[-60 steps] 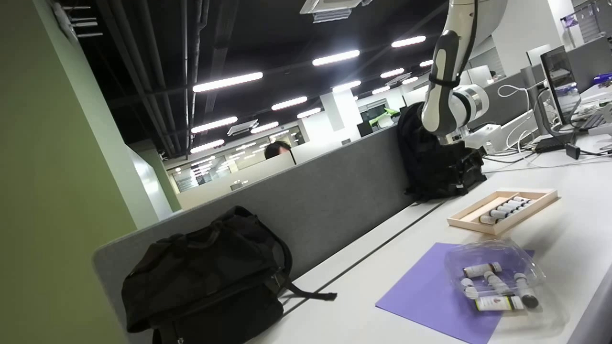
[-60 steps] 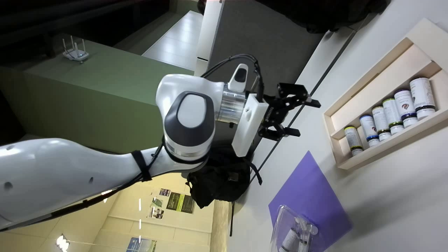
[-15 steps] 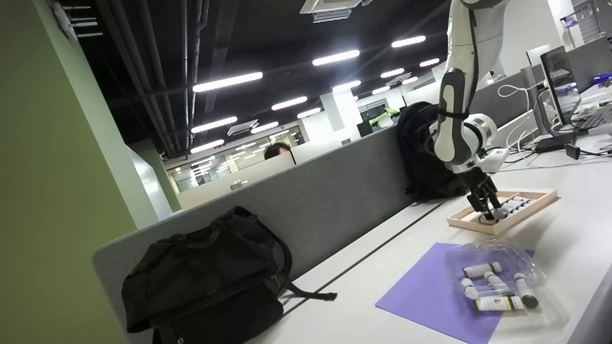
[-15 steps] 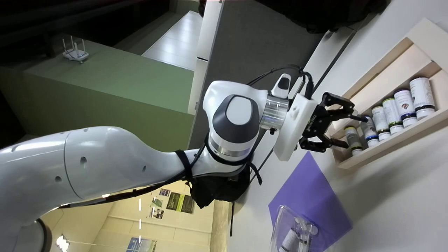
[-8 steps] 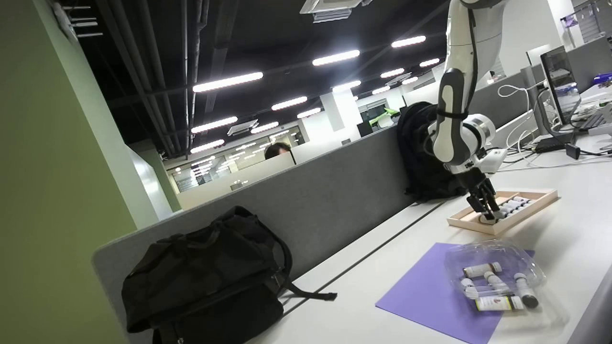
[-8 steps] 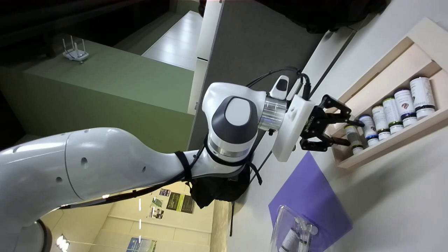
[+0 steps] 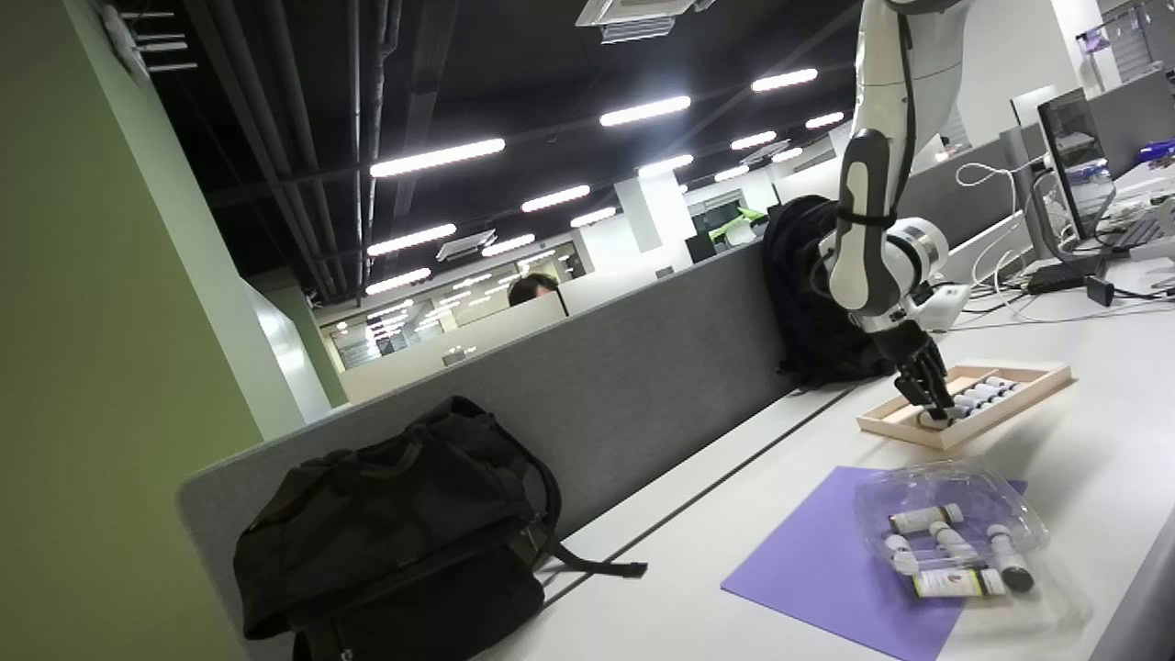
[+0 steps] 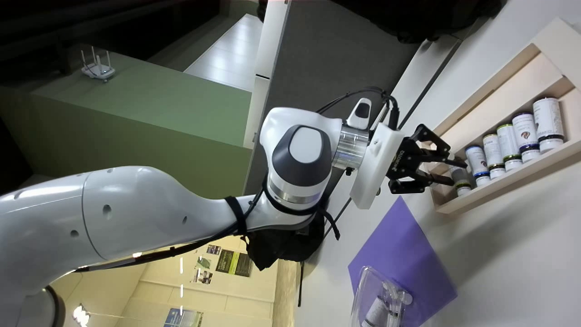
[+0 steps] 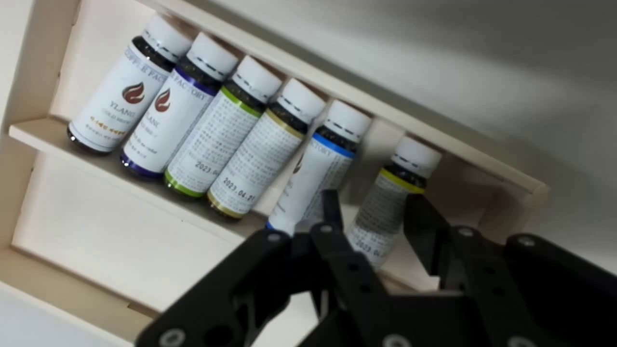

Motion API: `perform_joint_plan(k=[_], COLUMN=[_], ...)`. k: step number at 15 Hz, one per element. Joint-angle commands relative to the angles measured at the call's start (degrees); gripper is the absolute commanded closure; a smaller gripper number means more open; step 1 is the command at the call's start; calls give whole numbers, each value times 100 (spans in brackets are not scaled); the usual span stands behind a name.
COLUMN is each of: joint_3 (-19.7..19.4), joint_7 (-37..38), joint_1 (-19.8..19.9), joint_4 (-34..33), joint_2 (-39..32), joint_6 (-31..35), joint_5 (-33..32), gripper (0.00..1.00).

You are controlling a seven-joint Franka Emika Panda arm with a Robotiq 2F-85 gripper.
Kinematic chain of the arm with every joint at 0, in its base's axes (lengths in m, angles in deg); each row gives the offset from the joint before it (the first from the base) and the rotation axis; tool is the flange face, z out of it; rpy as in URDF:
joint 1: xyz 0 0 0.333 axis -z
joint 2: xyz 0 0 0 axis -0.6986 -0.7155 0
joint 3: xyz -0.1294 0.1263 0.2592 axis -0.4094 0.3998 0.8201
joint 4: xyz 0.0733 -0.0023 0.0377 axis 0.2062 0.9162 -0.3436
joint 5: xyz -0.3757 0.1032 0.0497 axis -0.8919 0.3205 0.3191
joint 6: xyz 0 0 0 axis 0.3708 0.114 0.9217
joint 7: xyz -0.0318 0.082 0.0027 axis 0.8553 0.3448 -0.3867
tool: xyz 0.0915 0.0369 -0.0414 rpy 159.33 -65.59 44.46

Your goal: Remove the leftmost object in the lower half of the box on the purple paper

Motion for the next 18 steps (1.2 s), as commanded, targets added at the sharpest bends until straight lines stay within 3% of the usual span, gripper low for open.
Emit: perform_joint_plan(k=[1, 5, 6, 8, 14, 15, 17, 18], joint_3=[117, 239, 250, 288, 449, 459, 445, 419], joint_7=[9, -63, -60, -77, -231, -250, -257, -241], joint_1=[131, 232, 232, 255, 382, 395, 397, 381], joint_4=[39, 33, 44, 47, 88, 78, 15, -25], joint_2=[150, 119, 110, 108, 114, 105, 57, 15], joint_6=[-56, 22, 65, 87, 213, 205, 182, 194], joint_5=[10, 68, 53, 70, 141, 153, 157, 136], gripper=[21, 1, 41, 38, 75, 33, 35, 31])
